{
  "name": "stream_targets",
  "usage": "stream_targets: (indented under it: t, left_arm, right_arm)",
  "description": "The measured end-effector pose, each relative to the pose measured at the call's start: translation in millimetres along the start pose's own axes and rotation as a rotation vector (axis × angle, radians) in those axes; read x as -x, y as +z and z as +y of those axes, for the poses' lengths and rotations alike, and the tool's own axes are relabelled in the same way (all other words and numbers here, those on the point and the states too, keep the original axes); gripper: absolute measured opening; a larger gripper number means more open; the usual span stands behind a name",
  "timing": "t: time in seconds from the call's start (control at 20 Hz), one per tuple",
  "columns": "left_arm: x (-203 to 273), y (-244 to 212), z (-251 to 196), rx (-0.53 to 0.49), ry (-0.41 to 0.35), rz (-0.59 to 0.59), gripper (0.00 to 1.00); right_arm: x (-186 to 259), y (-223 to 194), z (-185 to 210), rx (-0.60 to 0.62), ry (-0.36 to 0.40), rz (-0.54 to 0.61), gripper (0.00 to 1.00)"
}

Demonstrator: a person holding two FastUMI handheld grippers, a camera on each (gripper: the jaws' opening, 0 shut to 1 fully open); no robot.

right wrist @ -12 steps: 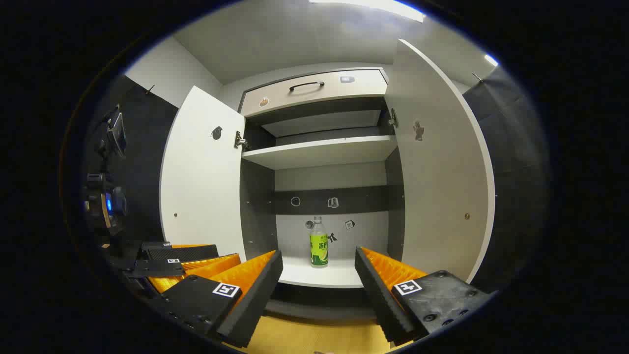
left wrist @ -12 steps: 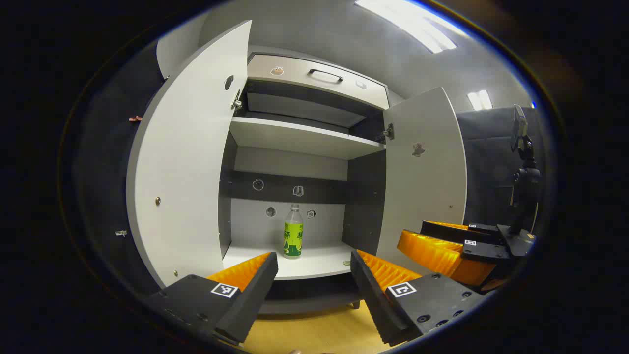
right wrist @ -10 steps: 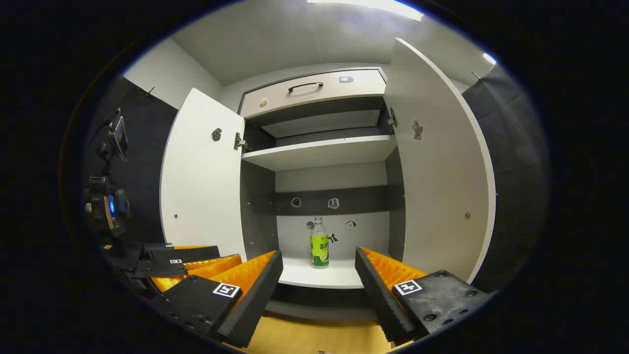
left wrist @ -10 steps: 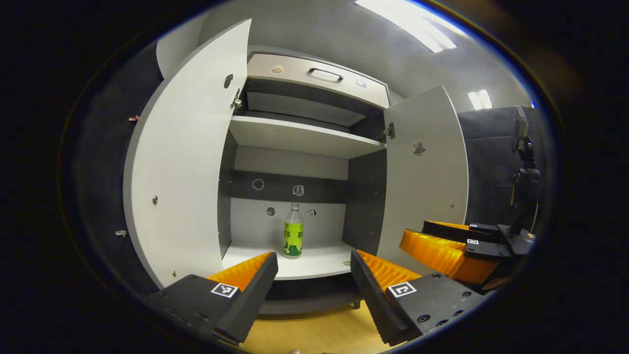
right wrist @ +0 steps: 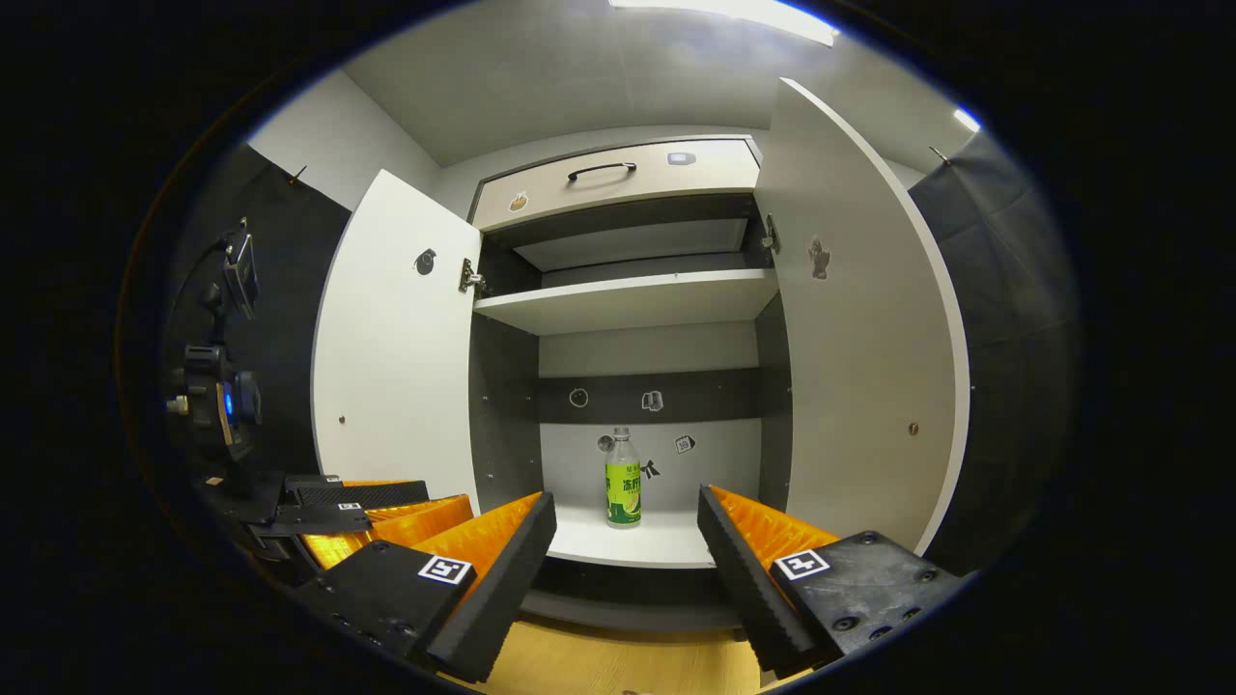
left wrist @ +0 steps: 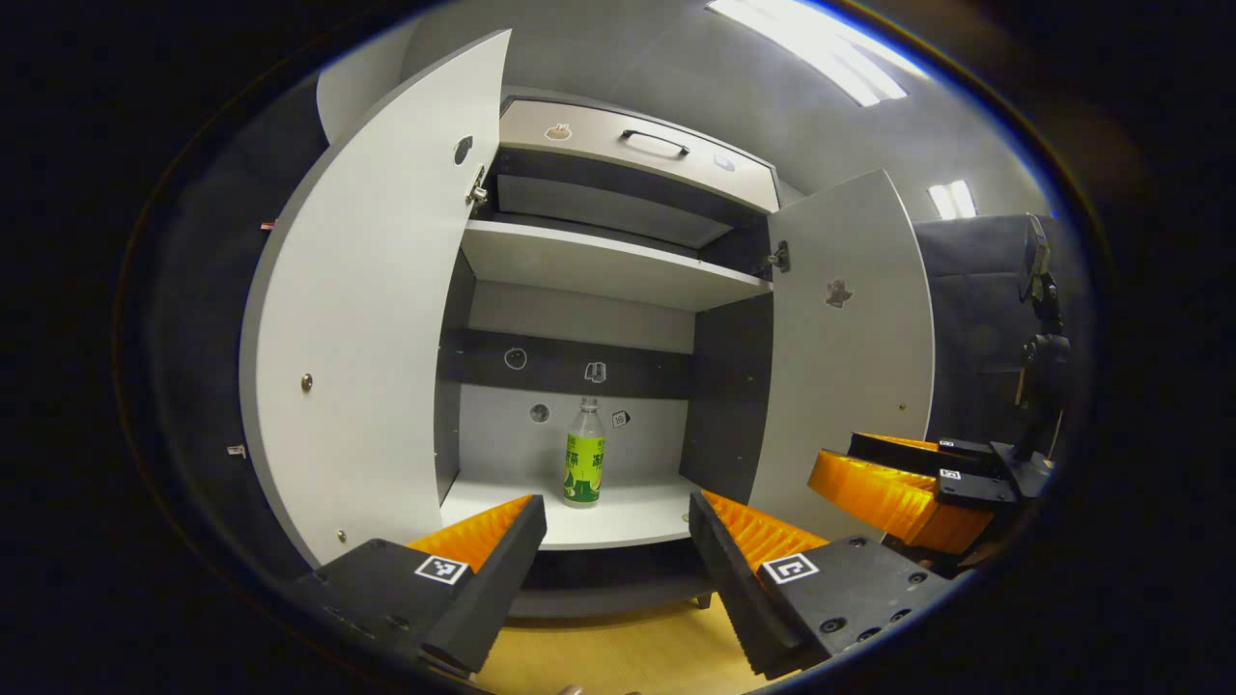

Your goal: Grasp the bottle in the cabinet with the left hand and place it on the coaster, then close the right door with the right hand and the left door with the left hand.

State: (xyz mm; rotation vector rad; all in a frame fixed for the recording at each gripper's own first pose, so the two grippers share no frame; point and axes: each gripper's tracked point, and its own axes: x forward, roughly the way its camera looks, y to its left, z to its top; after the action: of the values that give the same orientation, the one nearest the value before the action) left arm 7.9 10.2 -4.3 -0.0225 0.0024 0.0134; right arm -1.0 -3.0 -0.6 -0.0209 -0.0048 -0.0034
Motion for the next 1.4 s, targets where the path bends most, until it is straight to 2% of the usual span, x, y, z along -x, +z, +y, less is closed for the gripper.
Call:
stream_targets:
  t: [0.15, 0.35, 0.75, 0.9, 1.25, 1.4]
  left_arm:
    - [-1, -5, 6, -0.009, 0.015, 0.019, 0.95]
    - [-3, -12, 4, -0.002, -0.020, 0.037, 0.95]
    - [-20, -1, 8, -0.045, -0.082, -0.011, 0.95]
    - [-37, 6, 10, -0.034, -0.083, -0.055, 0.95]
    - [-121, -7, 25, -0.065, -0.014, -0.040, 0.95]
    - [-168, -11, 26, -0.088, -0.016, -0.042, 0.95]
  right_arm:
    - [2, -1, 2, -0.001, -0.008, 0.004, 0.98]
    - [7, -2, 2, 0.009, -0.033, 0.008, 0.98]
    - [19, -8, 4, 0.035, -0.101, 0.027, 0.98]
    - [20, -15, 0, 0.049, -0.114, 0.045, 0.98]
    - [-19, -26, -9, 0.038, -0.010, 0.041, 0.98]
    - [-39, -31, -18, 0.012, 0.019, 0.035, 0.98]
